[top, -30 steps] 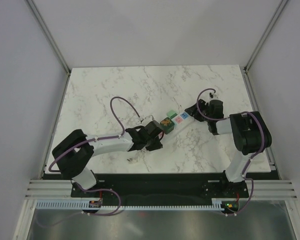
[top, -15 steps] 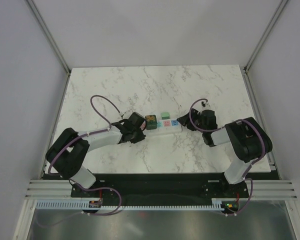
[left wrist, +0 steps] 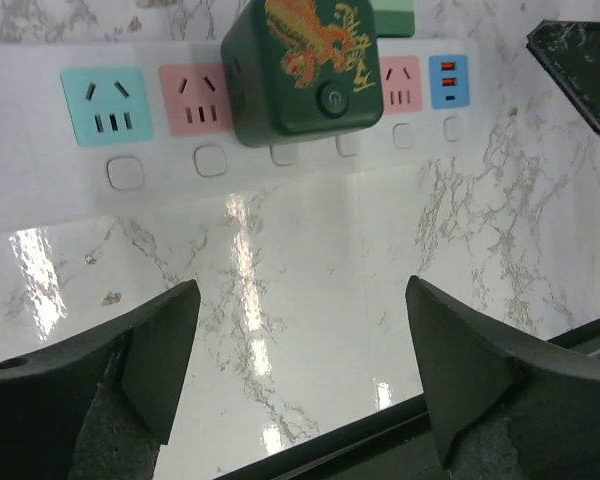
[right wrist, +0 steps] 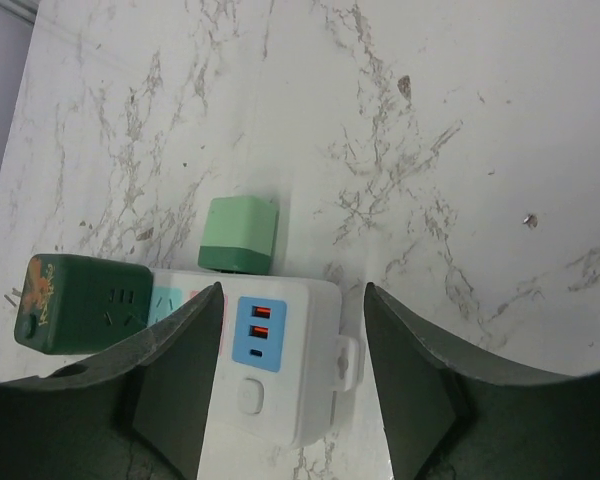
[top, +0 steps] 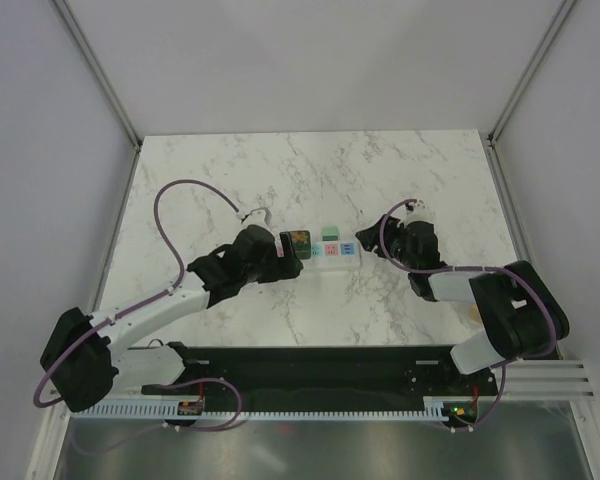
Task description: Pull the plug off the socket
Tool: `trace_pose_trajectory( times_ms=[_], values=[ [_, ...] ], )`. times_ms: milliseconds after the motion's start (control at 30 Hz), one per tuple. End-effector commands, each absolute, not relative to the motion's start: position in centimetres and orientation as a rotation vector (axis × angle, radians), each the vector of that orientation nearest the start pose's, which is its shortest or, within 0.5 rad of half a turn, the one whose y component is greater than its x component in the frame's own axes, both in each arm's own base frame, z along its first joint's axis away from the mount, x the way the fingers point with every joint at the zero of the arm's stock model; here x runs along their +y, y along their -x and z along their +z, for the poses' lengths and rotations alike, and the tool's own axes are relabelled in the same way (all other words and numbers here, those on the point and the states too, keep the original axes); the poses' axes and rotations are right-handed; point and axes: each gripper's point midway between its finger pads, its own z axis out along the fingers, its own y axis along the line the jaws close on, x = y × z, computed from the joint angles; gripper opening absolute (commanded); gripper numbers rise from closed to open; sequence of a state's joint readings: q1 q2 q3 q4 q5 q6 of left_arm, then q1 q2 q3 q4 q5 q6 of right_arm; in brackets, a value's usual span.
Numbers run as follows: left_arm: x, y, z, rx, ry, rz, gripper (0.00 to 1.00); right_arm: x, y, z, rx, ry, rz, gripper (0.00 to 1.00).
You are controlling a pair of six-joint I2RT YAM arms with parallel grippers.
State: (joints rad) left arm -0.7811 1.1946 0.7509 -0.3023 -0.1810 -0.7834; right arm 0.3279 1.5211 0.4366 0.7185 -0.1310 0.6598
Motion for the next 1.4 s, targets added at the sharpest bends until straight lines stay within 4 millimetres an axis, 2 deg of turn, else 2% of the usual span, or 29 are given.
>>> trace_pose_trajectory(
  times_ms=[0, 67, 100, 167, 200, 233, 267, 333, 367, 400, 500, 700, 967, 1133, 1200, 1367],
  values=[
    [-23.3, -25.9, 15.6, 2.25, -0.065, -0.514, 0.92, 17.2, -35.5, 7.9, 1.961, -0.146, 0.721, 0.67],
    [-23.2, -26.8, 15.4, 2.273, -0.122, -0.428, 0.94, 18.0, -35.4, 8.2, 1.947, -0.112, 0.745, 0.68],
    [-23.4, -27.3, 16.6, 2.267, -0.134, -0.41, 0.95, 18.4, -35.3, 8.5, 1.936, -0.099, 0.762, 0.68],
    [-23.6, -28.3, 15.7, 2.294, -0.177, -0.332, 0.95, 19.0, -35.2, 9.2, 1.901, -0.071, 0.802, 0.68],
    [-23.9, -28.9, 16.3, 2.282, -0.187, -0.32, 0.95, 19.3, -35.1, 9.3, 1.899, -0.059, 0.805, 0.69],
    [-24.0, -29.4, 16.3, 2.278, -0.218, -0.292, 0.95, 19.5, -35.0, 9.3, 1.898, -0.05, 0.808, 0.69],
    [-23.9, -30.0, 15.4, 2.296, -0.228, -0.236, 0.95, 19.6, -35.0, 9.1, 1.904, -0.045, 0.806, 0.69],
    [-24.2, -31.0, 16.2, 2.295, -0.26, -0.189, 0.96, 19.9, -35.0, 9.2, 1.899, -0.033, 0.812, 0.69],
    [-24.5, -31.4, 15.3, 2.316, -0.283, -0.159, 0.96, 20.0, -35.0, 9.0, 1.906, -0.028, 0.818, 0.69],
    [-25.1, -32.0, 16.1, 2.302, -0.292, -0.163, 0.95, 20.0, -35.0, 8.8, 1.91, -0.028, 0.819, 0.69],
    [-25.6, -32.8, 15.6, 2.313, -0.346, -0.127, 0.95, 20.2, -34.9, 8.8, 1.907, -0.03, 0.823, 0.68],
    [-26.3, -33.2, 13.7, 2.358, -0.381, -0.105, 0.94, 20.8, -34.7, 9.4, 1.885, 0.008, 0.831, 0.67],
    [-26.6, -33.0, 10.5, 2.441, -0.342, -0.083, 0.91, 21.1, -34.8, 8.8, 1.901, 0.004, 0.833, 0.66],
    [-26.8, -33.0, 9.3, 2.471, -0.329, -0.081, 0.88, 21.6, -34.7, 8.8, 1.901, 0.021, 0.849, 0.65],
    [-26.9, -33.0, 9.1, 2.474, -0.322, -0.082, 0.83, 22.0, -34.6, 9.1, 1.892, 0.036, 0.864, 0.63],
    [-27.0, -33.0, 9.0, 2.478, -0.312, -0.086, 0.72, 23.4, -34.2, 9.4, 1.889, 0.072, 0.895, 0.54]
  ],
)
